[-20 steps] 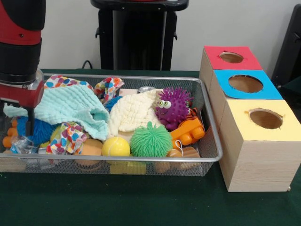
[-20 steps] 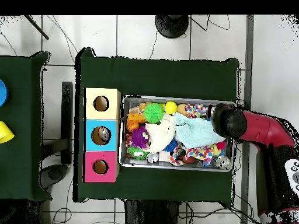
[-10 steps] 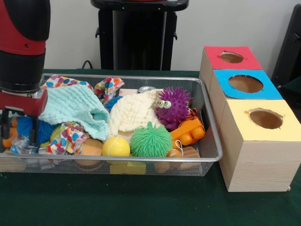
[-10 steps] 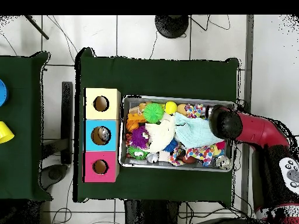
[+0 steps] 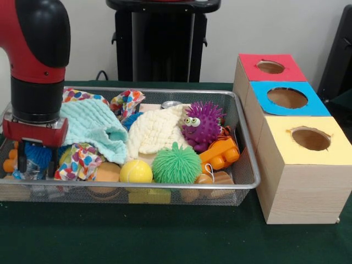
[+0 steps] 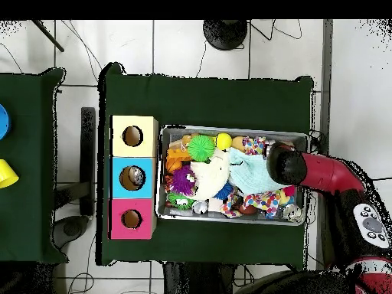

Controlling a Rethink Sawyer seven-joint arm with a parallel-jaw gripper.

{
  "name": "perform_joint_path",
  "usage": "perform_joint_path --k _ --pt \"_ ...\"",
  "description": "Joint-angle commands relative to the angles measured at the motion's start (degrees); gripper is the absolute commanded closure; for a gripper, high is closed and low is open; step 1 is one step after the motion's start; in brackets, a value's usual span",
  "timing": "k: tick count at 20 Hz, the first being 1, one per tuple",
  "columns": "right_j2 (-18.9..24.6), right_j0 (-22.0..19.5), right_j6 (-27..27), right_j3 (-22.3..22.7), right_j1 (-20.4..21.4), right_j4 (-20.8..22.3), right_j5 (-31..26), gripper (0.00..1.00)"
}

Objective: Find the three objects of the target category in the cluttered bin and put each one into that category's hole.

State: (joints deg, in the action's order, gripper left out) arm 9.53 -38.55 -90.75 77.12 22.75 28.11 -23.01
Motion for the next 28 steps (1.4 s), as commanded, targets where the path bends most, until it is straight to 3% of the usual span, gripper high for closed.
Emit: perform_joint_path --k 1,12,21,28 --pt "1.1 1.0 -2.1 0.5 -3.6 2.5 2.0 0.0" --pt "3.1 -0.7 -1.5 2.5 -2.5 0.6 0.8 0.0" --pt "5.5 -3.4 -0.1 8.2 2.8 -1.0 -1.1 0.0" --pt "5.5 -3.4 -1.0 9.6 4.9 -1.8 -2.5 0.0"
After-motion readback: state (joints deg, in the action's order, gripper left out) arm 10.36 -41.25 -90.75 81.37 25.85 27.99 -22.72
